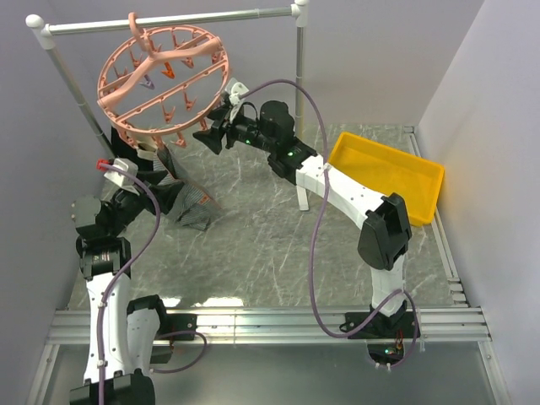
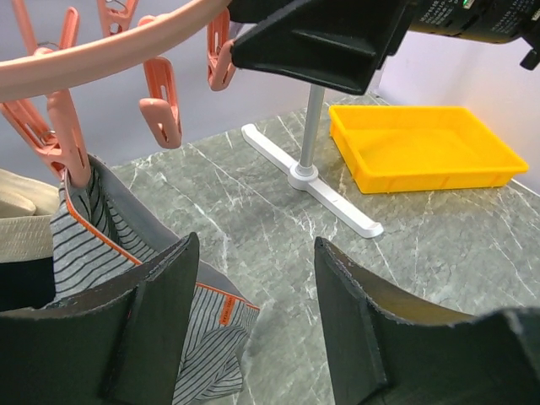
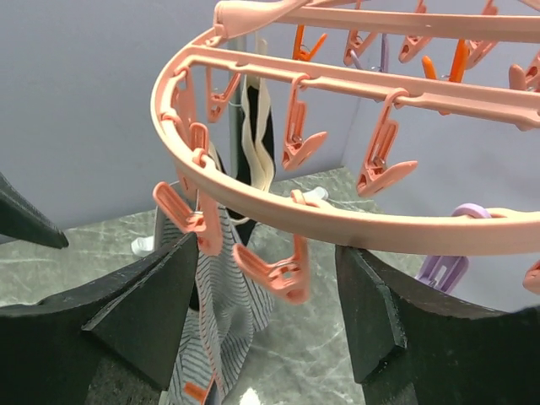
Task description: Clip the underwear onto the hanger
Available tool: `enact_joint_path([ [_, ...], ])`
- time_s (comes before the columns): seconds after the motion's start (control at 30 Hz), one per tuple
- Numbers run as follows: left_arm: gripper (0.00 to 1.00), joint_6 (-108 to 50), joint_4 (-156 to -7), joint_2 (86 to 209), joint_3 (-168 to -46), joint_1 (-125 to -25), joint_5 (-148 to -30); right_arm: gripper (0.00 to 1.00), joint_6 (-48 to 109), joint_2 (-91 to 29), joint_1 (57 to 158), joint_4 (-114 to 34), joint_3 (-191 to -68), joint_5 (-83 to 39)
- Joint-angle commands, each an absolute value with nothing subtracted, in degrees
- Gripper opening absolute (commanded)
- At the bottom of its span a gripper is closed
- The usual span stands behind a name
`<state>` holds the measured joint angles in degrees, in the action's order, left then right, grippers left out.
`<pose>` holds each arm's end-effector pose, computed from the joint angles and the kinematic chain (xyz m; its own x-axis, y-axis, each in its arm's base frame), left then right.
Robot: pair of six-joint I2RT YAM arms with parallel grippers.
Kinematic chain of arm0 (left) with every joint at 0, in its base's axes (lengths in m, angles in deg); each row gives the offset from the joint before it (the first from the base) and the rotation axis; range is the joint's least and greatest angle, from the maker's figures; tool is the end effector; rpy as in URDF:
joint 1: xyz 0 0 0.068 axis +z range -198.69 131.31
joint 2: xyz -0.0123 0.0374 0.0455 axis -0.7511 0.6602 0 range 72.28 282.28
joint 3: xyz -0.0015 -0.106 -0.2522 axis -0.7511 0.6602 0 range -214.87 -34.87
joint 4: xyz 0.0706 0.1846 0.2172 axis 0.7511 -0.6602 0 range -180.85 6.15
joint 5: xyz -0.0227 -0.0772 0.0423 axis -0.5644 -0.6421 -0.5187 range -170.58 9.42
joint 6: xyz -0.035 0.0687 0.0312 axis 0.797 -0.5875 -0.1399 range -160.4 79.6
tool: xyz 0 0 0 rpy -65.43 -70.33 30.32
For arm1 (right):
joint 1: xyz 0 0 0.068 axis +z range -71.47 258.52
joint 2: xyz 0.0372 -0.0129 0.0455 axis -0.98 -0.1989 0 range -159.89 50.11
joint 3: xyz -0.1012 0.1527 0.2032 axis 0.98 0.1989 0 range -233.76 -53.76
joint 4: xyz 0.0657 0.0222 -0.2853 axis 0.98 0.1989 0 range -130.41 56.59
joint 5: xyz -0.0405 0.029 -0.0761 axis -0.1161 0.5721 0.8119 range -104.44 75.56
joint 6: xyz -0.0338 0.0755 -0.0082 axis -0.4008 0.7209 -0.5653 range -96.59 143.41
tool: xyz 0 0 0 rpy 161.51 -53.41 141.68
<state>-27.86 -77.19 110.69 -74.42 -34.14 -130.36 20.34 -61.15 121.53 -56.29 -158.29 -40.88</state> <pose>0.2174 -0.0009 0.3598 0.0043 -0.1437 -0.9896 0.5851 0.8029 -0.1141 0.3711 0.3903 0.4092 0.1661 0.0892 -0.9821 -0.9246 0.3603 -0.1236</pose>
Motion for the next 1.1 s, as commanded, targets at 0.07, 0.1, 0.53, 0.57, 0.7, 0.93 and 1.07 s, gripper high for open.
enact_joint_path([
  [0.07, 0.63, -29.50, -73.65, 111.82, -74.86, -34.62, -131.99, 0.72, 19.99, -63.35, 121.77, -58.25, -162.65, -41.77],
  [0.1, 0.63, -29.67, -73.56, 111.91, -74.95, -34.62, -131.91, 0.72, 19.90, -63.70, 121.85, -58.17, -162.83, -41.95],
  [0.53, 0.63, -29.67, -73.65, 112.09, -74.95, -35.06, -131.38, 0.70, 21.57, -65.46, 121.77, -59.04, -163.89, -42.48],
  [0.57, 0.63, -29.85, -73.74, 111.92, -75.04, -35.15, -131.38, 0.70, 21.74, -65.73, 121.77, -59.04, -164.41, -42.48],
  [0.7, 0.63, -29.76, -73.91, 112.00, -75.30, -35.15, -131.29, 0.70, 22.89, -66.17, 121.77, -61.06, -163.36, -42.57],
  [0.93, 0.63, -30.29, -74.35, 112.26, -75.74, -35.24, -131.03, 0.59, 22.80, -67.05, 121.59, -63.87, -163.10, -42.74],
  [1.07, 0.63, -30.73, -74.53, 112.35, -75.92, -35.33, -131.03, 0.44, 22.89, -67.14, 121.68, -64.23, -163.71, -43.00],
])
